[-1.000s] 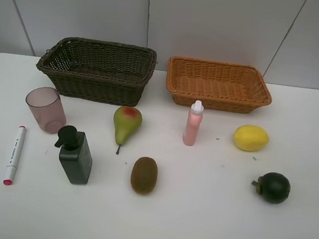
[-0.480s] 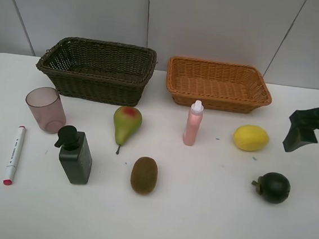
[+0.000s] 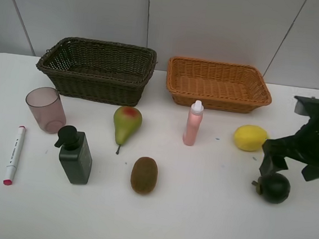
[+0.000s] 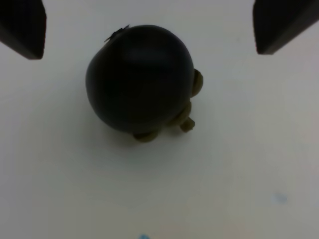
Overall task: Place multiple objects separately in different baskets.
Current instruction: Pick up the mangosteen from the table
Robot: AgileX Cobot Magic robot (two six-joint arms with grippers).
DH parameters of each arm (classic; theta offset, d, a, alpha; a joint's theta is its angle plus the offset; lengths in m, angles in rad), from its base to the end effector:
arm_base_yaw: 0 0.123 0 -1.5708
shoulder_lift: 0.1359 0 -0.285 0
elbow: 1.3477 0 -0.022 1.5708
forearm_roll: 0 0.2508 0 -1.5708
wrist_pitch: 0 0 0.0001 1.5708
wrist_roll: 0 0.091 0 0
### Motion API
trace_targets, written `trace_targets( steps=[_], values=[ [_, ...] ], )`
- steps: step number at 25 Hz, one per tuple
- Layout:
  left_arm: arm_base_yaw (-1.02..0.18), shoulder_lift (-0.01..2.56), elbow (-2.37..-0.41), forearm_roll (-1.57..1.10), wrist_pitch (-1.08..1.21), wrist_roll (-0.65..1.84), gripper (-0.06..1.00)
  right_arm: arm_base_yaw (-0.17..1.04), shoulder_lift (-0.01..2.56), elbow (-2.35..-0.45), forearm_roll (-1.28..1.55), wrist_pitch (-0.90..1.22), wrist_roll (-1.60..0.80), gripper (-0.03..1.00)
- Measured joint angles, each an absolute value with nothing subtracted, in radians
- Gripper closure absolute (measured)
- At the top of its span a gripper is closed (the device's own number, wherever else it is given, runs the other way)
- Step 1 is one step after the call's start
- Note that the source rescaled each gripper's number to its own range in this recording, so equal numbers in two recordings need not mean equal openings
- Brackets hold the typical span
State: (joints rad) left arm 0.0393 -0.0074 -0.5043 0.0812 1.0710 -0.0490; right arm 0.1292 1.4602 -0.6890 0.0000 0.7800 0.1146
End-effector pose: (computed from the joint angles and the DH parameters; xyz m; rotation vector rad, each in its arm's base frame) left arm -0.0073 0.0062 0.2778 -0.0949 2.0392 0.0910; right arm 0.2232 0.0290 0.1760 -0.0222 3.0354 0.0197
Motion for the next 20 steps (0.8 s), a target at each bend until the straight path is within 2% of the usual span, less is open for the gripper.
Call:
trace_targets(
  steps=[6, 20],
  values=[
    [0.039, -0.007, -0.504, 0.081, 1.071, -0.049, 0.05, 0.129, 1.461, -0.581, 0.000, 0.646, 0.132, 0.12],
    [0.039, -0.007, -0.504, 0.081, 1.071, -0.049, 0.05, 0.131, 1.543, -0.555, 0.016, 0.542, 0.134, 0.12]
  ],
)
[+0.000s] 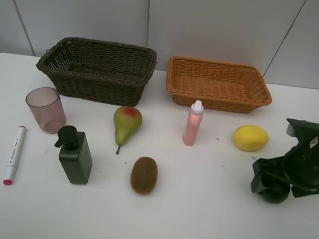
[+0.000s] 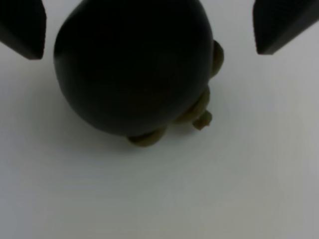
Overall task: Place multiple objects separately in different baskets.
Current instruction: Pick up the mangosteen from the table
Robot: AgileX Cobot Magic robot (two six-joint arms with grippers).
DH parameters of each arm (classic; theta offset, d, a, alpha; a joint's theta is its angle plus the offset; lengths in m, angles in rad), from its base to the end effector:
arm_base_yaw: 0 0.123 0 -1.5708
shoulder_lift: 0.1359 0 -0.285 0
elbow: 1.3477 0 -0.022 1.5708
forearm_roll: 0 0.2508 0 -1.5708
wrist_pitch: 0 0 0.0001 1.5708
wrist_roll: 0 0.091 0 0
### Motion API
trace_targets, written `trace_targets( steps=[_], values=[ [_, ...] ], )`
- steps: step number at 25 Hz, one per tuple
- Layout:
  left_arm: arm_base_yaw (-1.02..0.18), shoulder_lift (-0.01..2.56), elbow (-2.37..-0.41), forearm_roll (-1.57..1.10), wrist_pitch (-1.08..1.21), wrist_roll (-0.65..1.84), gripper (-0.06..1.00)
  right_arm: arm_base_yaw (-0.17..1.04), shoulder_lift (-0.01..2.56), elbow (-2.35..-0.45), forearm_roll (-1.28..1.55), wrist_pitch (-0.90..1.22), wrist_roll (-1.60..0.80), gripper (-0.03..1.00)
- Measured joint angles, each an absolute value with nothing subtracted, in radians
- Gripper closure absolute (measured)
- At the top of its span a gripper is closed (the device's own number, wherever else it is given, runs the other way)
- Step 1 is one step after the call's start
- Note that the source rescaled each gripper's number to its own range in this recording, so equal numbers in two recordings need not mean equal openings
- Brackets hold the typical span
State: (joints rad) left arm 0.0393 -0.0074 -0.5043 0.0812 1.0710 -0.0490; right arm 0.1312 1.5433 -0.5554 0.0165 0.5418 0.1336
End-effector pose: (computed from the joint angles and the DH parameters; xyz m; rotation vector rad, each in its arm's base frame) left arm -0.0073 0.0062 0.2778 -0.0949 2.0392 0.0910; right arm 0.2134 0.0289 0.1332 0.0241 3.0153 0.0396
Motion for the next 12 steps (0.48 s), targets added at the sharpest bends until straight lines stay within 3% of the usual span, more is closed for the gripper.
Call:
trace_targets(
  steps=[8, 10, 12],
  values=[
    [0.039, -0.007, -0.504, 0.081, 1.071, -0.049, 0.05, 0.131, 1.594, -0.555, 0.016, 0.493, 0.134, 0.15],
    [0.039, -0.007, -0.504, 0.081, 1.071, -0.049, 0.05, 0.131, 1.603, -0.556, 0.016, 0.491, 0.134, 0.23],
    [0.039, -0.007, -0.504, 0.081, 1.071, -0.049, 0.05, 0.131, 1.607, -0.556, 0.016, 0.491, 0.134, 0.37]
  ],
)
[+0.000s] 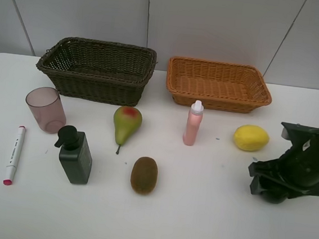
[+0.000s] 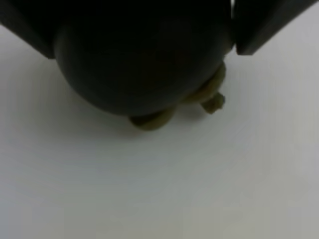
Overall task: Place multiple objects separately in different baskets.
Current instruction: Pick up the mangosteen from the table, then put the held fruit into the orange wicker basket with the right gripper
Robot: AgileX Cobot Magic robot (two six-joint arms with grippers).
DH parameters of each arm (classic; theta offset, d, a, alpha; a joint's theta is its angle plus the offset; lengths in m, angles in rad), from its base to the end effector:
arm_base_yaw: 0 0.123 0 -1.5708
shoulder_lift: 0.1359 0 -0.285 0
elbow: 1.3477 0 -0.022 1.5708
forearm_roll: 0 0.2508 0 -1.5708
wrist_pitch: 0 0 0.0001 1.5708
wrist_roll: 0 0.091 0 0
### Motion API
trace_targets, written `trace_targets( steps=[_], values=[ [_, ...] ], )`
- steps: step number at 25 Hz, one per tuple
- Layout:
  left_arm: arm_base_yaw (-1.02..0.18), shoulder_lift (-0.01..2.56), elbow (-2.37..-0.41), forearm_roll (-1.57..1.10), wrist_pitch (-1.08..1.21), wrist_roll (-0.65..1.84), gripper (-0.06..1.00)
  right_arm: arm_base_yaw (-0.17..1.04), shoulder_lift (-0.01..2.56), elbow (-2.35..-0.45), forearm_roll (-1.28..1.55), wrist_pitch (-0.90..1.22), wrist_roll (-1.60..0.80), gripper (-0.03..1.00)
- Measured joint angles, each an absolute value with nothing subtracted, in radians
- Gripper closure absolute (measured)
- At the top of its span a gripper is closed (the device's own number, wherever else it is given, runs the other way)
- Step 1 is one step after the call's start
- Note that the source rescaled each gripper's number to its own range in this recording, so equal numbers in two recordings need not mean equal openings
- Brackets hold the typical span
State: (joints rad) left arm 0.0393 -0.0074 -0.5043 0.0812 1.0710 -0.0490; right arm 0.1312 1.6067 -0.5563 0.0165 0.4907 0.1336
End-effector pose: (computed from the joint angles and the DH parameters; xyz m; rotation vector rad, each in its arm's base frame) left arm -0.0073 0.0062 0.2778 -0.0949 2.0392 0.0910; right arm 0.2185 0.0295 0.1201 0.0250 3.0265 0.0363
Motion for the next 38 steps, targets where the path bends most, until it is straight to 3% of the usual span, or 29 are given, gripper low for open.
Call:
trace_targets(
  steps=[12, 18, 27, 38],
  values=[
    [0.039, -0.007, -0.504, 0.081, 1.071, -0.049, 0.05, 0.131, 1.598, -0.556, 0.024, 0.492, 0.134, 0.40],
    [0.039, -0.007, -0.504, 0.081, 1.071, -0.049, 0.05, 0.131, 1.458, -0.580, 0.044, 0.529, 0.134, 0.40],
    [0.039, -0.007, -0.504, 0.081, 1.071, -0.049, 0.05, 0.131, 1.360, -0.909, -0.027, 0.666, 0.134, 0.40],
    [0.039, -0.007, -0.504, 0.081, 1.071, -0.049, 0.05, 0.131, 1.634, -1.283, -0.065, 0.670, 0.133, 0.40]
  ],
)
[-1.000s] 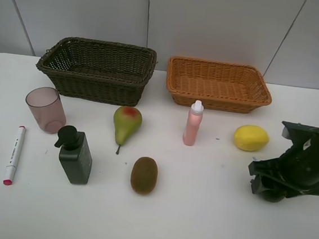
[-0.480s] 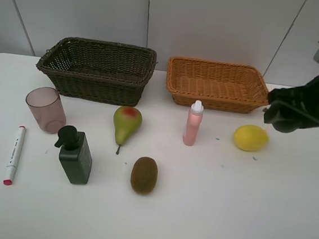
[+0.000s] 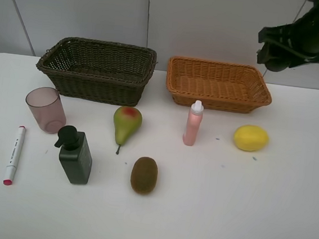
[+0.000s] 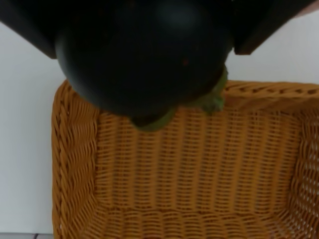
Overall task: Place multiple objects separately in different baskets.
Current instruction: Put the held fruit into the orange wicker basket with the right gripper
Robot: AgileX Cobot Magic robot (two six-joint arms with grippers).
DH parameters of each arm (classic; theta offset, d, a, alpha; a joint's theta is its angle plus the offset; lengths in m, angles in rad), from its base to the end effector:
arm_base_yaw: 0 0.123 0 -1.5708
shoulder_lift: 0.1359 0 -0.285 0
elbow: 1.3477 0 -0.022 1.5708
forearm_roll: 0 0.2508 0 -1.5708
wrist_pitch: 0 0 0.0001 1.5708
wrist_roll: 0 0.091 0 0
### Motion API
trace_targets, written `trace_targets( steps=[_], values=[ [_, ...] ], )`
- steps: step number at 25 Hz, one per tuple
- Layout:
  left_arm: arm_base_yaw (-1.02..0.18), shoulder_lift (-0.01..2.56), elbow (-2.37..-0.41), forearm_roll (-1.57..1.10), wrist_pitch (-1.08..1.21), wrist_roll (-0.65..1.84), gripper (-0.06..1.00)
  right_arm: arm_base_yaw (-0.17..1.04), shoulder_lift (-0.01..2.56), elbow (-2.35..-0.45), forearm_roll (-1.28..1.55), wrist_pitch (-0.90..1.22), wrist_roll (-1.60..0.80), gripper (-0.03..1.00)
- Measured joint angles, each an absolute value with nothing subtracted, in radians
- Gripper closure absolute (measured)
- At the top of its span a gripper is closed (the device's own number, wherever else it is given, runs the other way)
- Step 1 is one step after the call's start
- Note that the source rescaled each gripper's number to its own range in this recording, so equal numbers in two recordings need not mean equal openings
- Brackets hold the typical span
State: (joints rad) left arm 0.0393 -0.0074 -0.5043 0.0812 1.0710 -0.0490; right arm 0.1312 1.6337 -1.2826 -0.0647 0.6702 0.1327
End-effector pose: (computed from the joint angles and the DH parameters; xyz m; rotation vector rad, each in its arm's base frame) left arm -0.0073 0.0062 0.2778 -0.0949 2.0392 0.0910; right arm 0.3556 0.0432 0.2851 -0.0450 2.5028 0.0379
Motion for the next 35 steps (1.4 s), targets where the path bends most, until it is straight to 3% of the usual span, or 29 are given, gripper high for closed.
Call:
trace_targets(
  steps=[14, 35],
  values=[
    [0.039, -0.007, -0.504, 0.081, 1.071, -0.049, 0.05, 0.131, 2.055, -1.600, -0.078, 0.672, 0.133, 0.40],
    [0.039, -0.007, -0.504, 0.081, 1.071, -0.049, 0.05, 0.131, 2.178, -1.613, -0.079, 0.643, 0.133, 0.40]
  ],
)
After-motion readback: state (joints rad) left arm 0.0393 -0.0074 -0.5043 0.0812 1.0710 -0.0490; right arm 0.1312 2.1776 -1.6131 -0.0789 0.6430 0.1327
